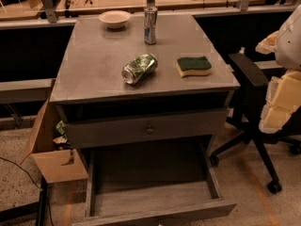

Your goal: Place redbull can into middle drawer

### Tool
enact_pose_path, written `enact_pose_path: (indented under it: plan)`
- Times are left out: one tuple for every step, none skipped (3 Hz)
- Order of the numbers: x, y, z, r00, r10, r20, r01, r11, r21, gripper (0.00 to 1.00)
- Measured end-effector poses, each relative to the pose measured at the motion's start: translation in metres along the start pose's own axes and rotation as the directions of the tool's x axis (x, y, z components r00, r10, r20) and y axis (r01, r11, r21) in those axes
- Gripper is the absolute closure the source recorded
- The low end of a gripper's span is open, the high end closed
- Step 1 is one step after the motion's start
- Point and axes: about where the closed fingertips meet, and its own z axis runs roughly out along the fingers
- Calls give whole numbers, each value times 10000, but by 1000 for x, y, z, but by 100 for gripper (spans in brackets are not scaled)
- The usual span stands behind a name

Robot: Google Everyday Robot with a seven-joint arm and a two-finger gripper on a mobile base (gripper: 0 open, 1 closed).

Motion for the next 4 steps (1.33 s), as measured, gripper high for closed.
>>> enact_pose_path:
  plan:
    - [0, 0, 0, 10000, 0, 1, 0, 10000, 2, 0]
    - [-5, -7, -1, 9971, 681, 328, -692, 9971, 331, 0]
    - [-10, -41, 9, 9537, 2201, 2051, -2368, 9696, 607, 0]
    - [-39, -81, 39, 8538, 3018, 4242, -3345, 9424, 28, 0]
